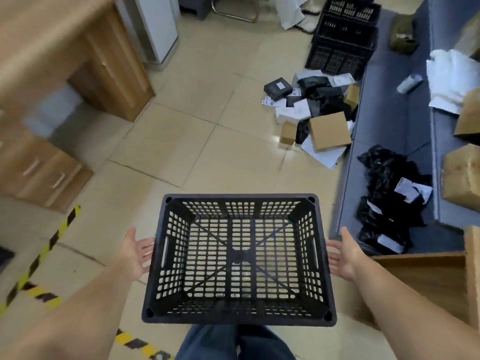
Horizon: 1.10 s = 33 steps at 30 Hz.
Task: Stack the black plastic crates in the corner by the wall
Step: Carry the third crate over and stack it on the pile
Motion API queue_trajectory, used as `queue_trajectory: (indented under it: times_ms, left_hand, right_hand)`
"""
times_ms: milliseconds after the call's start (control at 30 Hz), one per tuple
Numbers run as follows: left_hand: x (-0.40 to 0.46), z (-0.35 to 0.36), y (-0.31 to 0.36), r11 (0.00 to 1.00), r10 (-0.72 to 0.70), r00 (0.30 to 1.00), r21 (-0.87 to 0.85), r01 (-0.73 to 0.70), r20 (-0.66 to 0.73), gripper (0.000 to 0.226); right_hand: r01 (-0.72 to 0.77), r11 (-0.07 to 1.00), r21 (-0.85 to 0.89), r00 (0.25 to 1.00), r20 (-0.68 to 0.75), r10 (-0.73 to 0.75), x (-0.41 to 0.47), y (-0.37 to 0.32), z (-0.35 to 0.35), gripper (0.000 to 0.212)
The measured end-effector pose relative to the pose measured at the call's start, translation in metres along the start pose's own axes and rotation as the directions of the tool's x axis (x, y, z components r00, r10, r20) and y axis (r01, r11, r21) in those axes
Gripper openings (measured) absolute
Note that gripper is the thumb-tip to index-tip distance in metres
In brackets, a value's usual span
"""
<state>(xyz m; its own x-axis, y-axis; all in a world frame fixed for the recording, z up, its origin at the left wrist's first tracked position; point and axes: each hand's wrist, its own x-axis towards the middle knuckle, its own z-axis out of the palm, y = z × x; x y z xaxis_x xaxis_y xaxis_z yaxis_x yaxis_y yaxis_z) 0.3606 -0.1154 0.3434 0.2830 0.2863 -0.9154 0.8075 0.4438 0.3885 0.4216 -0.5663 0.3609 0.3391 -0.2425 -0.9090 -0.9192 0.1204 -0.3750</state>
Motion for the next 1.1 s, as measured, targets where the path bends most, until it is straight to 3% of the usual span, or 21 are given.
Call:
queue_trajectory:
  times_ms: [233, 433, 600, 800, 1100]
  left_hand:
    - [-0.036, -0.05, -0.045, 0.978, 0.014, 0.997, -0.209, -0.028, -0.069, 0.086]
    - [-0.062, -0.094, -0.095, 0.895, 0.018, 0.992, -0.439, -0.072, -0.125, 0.084]
    - [-0.086, -0.132, -0.13, 0.847, 0.005, 0.988, -0.524, -0.088, -0.157, 0.08]
    - [-0.101, -0.197, -0.182, 0.751, -0.056, 0.967, -0.649, -0.122, -0.247, 0.079]
    - [-0.104, -0.311, -0.241, 0.625, -0.126, 0.962, -0.772, -0.113, -0.243, 0.081]
  right_hand:
    - [0.065, 0.972, -0.226, 0.994, 0.1, -0.043, -0.012, -0.03, 0.041, 0.06]
    - [0.146, 0.908, -0.393, 0.977, 0.204, -0.068, -0.027, -0.042, 0.087, 0.062]
    - [0.203, 0.837, -0.508, 0.964, 0.254, -0.08, -0.047, -0.041, 0.137, 0.066]
    - [0.292, 0.708, -0.643, 0.938, 0.338, -0.081, -0.085, -0.017, 0.218, 0.067]
    - [0.38, 0.547, -0.746, 0.908, 0.414, -0.065, -0.149, 0.055, 0.348, 0.068]
